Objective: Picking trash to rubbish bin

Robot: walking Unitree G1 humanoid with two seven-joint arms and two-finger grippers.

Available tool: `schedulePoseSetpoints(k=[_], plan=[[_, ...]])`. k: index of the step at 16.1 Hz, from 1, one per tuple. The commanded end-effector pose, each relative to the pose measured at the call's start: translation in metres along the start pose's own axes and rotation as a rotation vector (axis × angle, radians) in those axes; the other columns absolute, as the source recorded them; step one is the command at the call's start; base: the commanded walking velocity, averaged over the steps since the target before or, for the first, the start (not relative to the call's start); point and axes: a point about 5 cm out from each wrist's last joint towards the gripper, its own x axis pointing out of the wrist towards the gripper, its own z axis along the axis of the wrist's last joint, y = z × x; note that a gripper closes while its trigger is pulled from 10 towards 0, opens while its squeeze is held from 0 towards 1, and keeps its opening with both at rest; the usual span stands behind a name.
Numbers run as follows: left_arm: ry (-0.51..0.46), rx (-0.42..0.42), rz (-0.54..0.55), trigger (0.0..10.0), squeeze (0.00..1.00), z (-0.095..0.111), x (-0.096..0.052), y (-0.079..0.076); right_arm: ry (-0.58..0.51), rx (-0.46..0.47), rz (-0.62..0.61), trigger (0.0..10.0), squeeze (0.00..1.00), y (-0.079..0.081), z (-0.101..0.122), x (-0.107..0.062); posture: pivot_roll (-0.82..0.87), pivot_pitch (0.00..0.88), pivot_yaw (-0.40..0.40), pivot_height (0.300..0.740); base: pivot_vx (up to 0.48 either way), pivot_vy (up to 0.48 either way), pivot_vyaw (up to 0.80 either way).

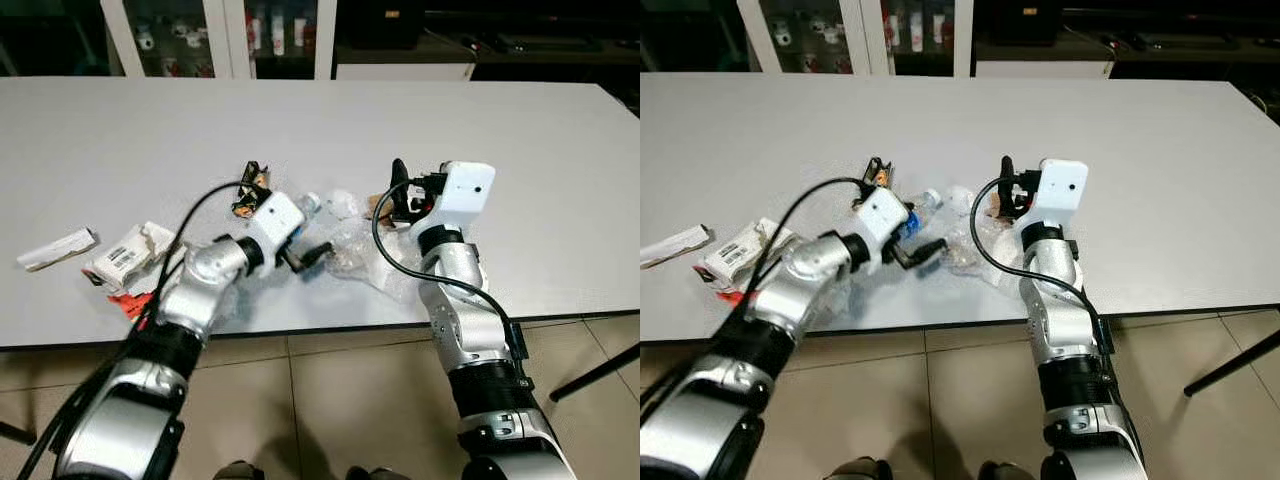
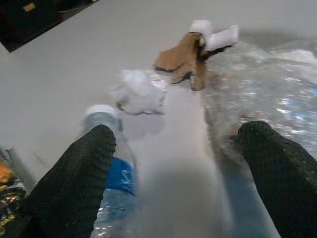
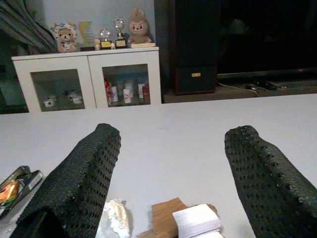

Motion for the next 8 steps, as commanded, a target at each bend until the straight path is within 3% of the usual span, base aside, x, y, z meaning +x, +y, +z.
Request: schedulePoseSetpoints(k=[1,8], plan=[[0.015,0.015,0.012,10.0,0.00,0.001,0.002,-0.003,-0.009,0.005,0.003,10.0,0.00,0.000,0.001,0.000,0.02,0.036,-0.023,0.740,0.000,0.000,0.00],[-0.044,-0.021,0.188,10.0,0.00,0.022,-0.002,0.027,-0.005,0.003,0.004,10.0,0.00,-0.001,0.000,-0.001,0.02,0.046,-0.026,0.740,0.000,0.000,0.00]])
